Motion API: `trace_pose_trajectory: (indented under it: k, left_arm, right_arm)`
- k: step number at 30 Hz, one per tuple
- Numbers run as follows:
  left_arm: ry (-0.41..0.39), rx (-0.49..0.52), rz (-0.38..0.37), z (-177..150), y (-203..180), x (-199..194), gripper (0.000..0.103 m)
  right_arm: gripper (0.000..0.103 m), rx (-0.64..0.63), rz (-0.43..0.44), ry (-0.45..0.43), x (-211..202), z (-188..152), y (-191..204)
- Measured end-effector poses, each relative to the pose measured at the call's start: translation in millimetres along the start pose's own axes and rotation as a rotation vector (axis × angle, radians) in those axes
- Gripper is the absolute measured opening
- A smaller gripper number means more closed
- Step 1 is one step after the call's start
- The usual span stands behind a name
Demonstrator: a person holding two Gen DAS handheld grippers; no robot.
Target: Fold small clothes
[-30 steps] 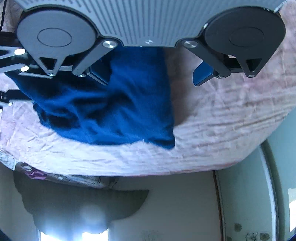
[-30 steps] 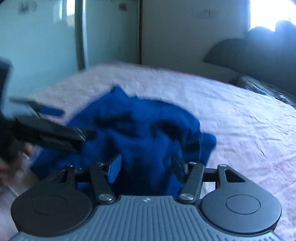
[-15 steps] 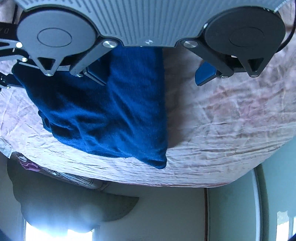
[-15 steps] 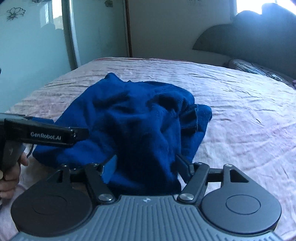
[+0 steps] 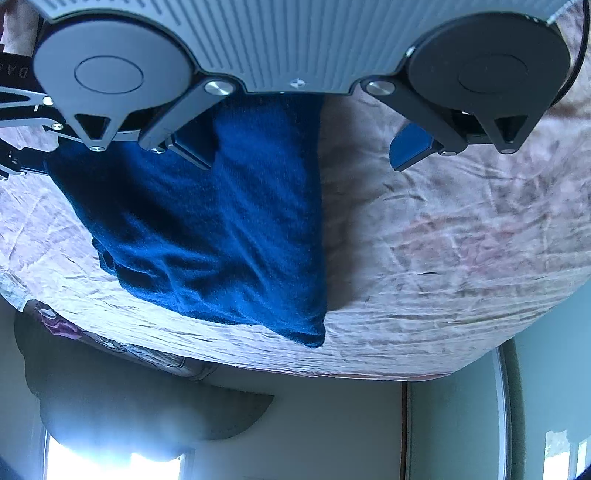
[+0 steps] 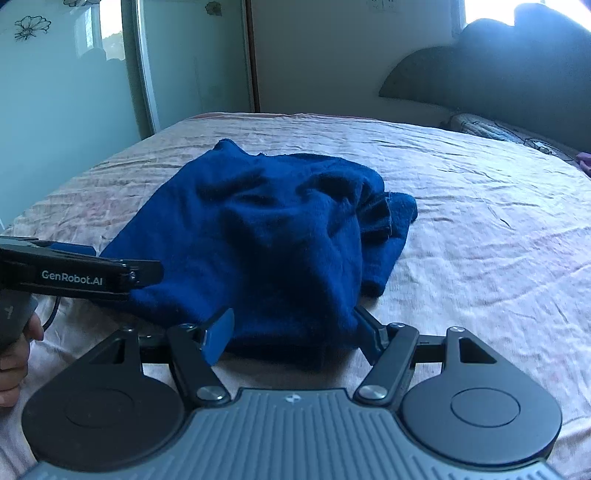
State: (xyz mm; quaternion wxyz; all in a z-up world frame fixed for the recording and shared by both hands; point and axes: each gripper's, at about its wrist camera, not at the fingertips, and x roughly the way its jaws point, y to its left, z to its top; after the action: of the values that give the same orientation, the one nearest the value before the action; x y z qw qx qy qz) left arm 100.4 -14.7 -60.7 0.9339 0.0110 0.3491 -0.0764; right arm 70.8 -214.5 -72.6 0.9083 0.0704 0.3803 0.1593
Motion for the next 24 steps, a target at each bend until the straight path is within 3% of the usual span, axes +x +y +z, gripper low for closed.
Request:
trace_pose_trajectory:
  k: [8,24]
  left_arm:
    - [0.001,-0.011,-0.001,-8.0,1.8,-10.3,0.103]
    - [0.001,-0.037,-0.002,-19.8,6.5,-25.8,0.102]
  right_arm:
    - [0.082,0.011,-0.007,0.013,-4.5,-8.9,-1.6]
    - [0.087,0.013,-0.022,0.019,-13.0,-22.2,5.6]
